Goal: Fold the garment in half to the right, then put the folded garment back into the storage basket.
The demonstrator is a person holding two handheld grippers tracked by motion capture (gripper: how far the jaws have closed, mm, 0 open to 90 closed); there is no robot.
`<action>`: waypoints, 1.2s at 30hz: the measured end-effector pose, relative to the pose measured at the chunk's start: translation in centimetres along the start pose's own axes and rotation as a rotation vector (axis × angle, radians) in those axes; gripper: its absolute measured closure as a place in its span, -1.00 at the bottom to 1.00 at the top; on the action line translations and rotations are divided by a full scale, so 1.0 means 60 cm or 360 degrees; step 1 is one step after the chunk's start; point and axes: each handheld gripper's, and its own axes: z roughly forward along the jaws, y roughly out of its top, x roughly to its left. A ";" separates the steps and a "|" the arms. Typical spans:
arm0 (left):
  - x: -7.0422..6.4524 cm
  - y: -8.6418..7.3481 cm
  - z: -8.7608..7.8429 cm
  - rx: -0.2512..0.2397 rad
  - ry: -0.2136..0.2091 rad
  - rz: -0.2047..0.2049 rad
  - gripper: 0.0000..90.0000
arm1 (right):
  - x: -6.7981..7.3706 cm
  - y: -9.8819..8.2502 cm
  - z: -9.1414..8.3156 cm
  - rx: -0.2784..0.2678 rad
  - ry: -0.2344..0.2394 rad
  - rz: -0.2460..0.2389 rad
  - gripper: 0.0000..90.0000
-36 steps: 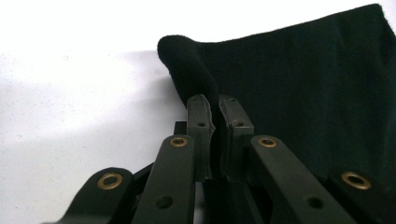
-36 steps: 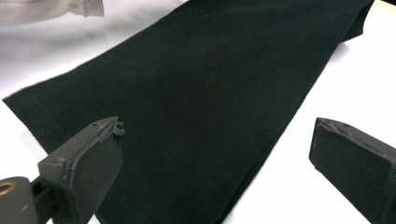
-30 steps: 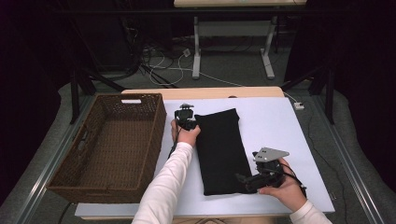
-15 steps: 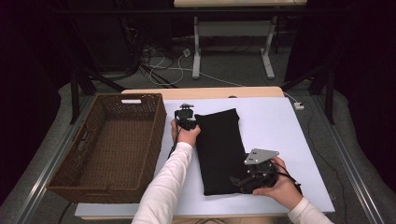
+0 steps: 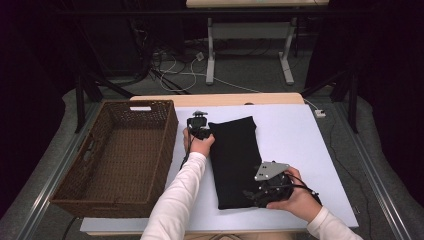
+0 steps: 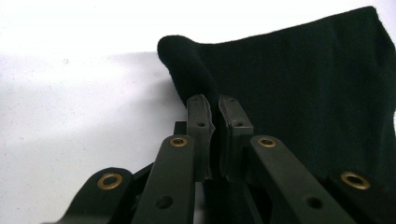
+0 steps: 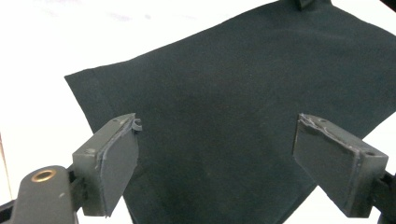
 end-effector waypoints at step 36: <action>-0.002 0.000 0.001 -0.0004 -0.0001 0.0012 0.87 | 0.015 -0.005 0.015 0.0242 0.0093 -0.0454 -0.39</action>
